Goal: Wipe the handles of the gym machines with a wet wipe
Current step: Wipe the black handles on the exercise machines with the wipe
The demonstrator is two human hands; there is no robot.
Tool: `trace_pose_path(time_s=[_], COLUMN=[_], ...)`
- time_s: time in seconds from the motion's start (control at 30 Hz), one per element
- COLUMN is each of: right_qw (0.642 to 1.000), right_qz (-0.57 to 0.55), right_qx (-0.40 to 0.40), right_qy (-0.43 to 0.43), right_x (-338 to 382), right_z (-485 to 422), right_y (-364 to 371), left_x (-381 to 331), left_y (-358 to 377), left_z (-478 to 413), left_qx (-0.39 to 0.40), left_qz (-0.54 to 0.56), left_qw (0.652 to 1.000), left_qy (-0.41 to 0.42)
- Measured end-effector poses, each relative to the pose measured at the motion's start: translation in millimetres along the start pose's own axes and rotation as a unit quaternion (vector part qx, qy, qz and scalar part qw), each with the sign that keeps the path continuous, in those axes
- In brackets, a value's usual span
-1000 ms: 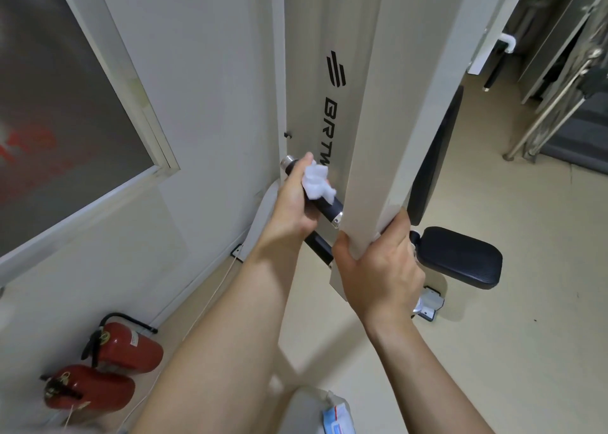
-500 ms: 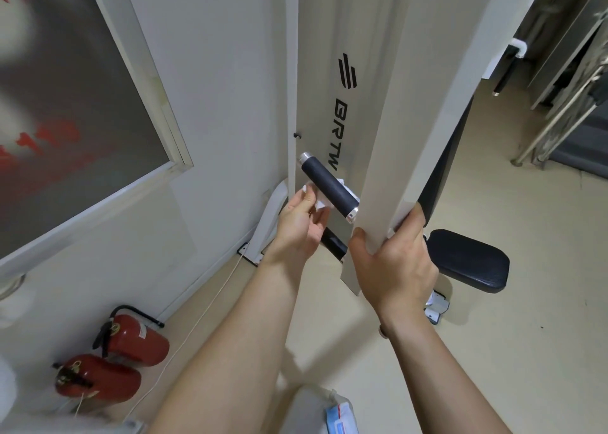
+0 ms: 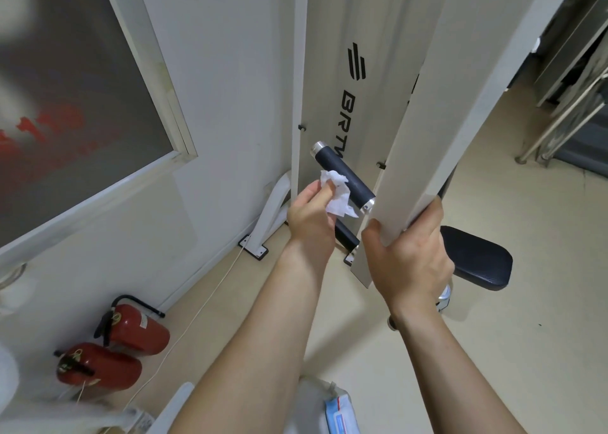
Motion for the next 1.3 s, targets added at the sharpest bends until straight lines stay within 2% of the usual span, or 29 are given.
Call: trace_pose_path(time_s=[0.13, 0.23, 0.27, 0.47, 0.53, 0.67, 0.73, 0.97, 1.07, 1.1, 1.2, 1.3], right_qw=[1.0, 1.0, 1.0, 0.999, 0.999, 0.999, 0.999, 0.999, 0.999, 0.999, 0.999, 0.999], right_qz=[0.001, 0.002, 0.003, 0.024, 0.029, 0.029, 0.027, 0.037, 0.041, 0.042, 0.044, 0.038], right_qx=[0.0, -0.009, -0.015, -0.026, -0.021, -0.011, -0.018, -0.019, -0.01, -0.008, -0.008, -0.01], right_qy=[0.0, -0.001, -0.005, -0.023, -0.02, -0.013, -0.013, -0.02, -0.009, -0.005, -0.002, -0.007], right_x=[1, 2, 2, -6, -9, -8, -7, -7, -9, -9, -9, -9], right_z=[1, 2, 1, -10, -13, -12, -9, -14, -17, -16, -12, -10], right_y=[0, 2, 2, 3, 4, 3, 4, 6, 6, 5, 6, 6], left_x=[-25, -34, -28, 30, 14, -32, -34, 33, 1, -13, -29, -13], left_y=[5, 13, 14, 21, 23, 17, 18, 18, 21, 22, 30, 36], left_z=[-33, -37, -35, 6, -4, -35, -34, 20, 3, -4, -1, 25], left_qx=[-0.134, -0.15, -0.147, 0.008, 0.0, -0.11, -0.136, 0.008, -0.06, -0.085, -0.099, -0.055], left_qz=[0.043, 0.041, 0.027, 0.005, 0.017, -0.007, -0.047, -0.066, 0.032, 0.031, -0.096, -0.176], left_qw=[0.99, 0.988, 0.989, 0.998, 1.0, 0.994, 0.99, 0.997, 0.997, 0.996, 0.988, 0.978], left_qy=[0.009, -0.002, -0.012, -0.054, -0.021, 0.008, 0.012, -0.049, -0.028, -0.006, 0.066, 0.096])
Point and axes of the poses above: each hand's wrist, its own z-axis away from the middle knuckle, its own y-axis out of the palm, x = y × z, the point moved 4 cm from there along -z, towards the middle knuckle, and after that the axes turned 8 degrees about -z, right-handed, at the moved point
